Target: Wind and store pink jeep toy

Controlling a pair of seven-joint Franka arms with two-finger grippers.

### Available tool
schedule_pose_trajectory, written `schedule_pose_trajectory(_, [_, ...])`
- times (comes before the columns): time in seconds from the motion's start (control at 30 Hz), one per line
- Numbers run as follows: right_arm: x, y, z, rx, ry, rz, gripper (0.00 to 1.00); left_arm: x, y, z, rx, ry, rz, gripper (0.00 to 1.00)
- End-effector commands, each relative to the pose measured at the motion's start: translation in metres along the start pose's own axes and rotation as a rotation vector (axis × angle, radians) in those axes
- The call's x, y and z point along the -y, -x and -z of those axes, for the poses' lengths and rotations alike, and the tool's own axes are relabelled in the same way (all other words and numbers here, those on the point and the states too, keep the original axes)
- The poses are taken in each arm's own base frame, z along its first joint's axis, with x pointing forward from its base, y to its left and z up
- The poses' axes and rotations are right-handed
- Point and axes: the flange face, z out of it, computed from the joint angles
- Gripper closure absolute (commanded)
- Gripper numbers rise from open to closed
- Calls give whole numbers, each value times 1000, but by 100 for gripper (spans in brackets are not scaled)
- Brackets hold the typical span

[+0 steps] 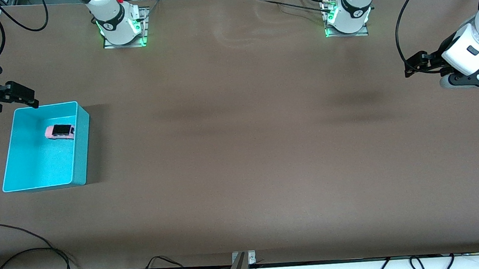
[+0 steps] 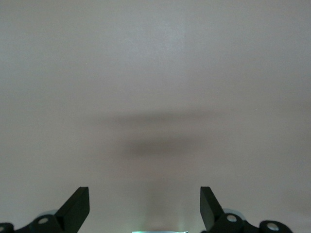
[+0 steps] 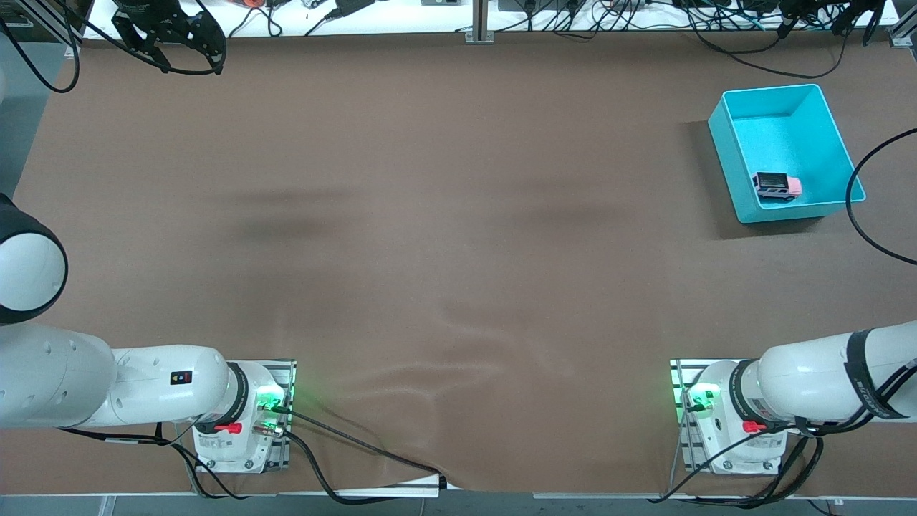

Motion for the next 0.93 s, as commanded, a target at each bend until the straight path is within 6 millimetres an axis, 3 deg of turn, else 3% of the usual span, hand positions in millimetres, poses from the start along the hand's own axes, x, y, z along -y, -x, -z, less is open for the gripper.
schedule_pose_trajectory(0.0, [-1, 2, 9, 29, 29, -35, 0, 3, -2, 7, 3, -20, 7, 0])
schedule_pose_trajectory(0.47, [2, 0, 3, 44, 21, -32, 0, 3, -2, 7, 3, -19, 13, 0])
schedule_pose_trajectory(0.9, [11, -1, 18, 10, 8, -25, 0, 3, -2, 7, 3, -19, 13, 0])
